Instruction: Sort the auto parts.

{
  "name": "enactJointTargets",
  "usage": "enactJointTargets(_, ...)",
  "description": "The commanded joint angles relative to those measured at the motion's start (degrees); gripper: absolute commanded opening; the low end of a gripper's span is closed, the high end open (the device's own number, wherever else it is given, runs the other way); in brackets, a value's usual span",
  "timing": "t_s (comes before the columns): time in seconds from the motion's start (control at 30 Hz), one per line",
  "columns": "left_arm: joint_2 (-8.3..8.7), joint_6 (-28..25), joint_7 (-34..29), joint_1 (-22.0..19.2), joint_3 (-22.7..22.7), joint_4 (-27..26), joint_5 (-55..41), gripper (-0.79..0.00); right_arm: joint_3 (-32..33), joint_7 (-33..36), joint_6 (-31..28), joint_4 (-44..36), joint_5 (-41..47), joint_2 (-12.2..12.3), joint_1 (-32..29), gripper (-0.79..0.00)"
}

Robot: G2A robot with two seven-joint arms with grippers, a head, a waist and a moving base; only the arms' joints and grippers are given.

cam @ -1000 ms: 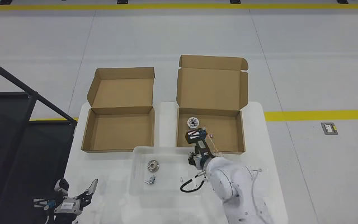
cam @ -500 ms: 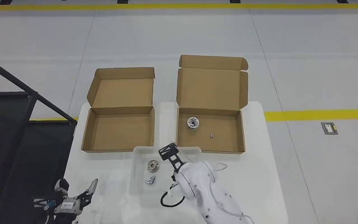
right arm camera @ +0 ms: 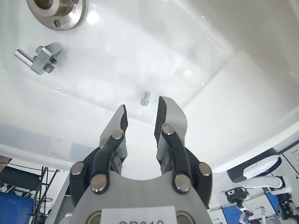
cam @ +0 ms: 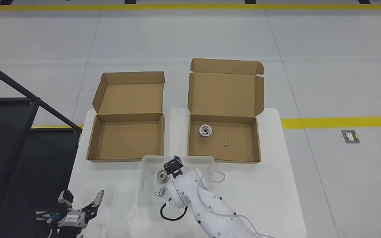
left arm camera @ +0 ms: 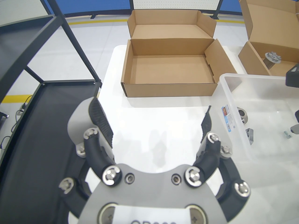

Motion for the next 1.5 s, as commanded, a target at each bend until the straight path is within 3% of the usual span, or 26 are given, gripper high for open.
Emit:
enactJointTargets(0.0,0.0,0.0,0.0,0.0,0.0,0.0,0.0,0.0,0.2,-0.5,0.6,2.0,0.9,-0.4,0.6,-0.471)
enactJointTargets(0.27,0.0,0.0,0.0,0.0,0.0,0.0,0.0,0.0,2.3,-3.6,2.7,6.0,2.9,-1.1,1.3,-0.483)
enactJointTargets(0.9,0.0,0.0,0.0,0.0,0.0,0.0,0.0,0.0,7.6,-7.8,1.4,1.5,3.5,-0.2,-3.9,-0.502)
enactJointTargets(1.3,0.0,0.0,0.0,0.0,0.0,0.0,0.0,0.0,8.9,-8.2,1.3,3.5,3.9,-0.3,-3.8,-0.511)
enactJointTargets(1.47,0.0,0.0,0.0,0.0,0.0,0.0,0.0,0.0,9.2,-8.7,1.2,4.8,4.6,-0.5,-3.3,-0.563)
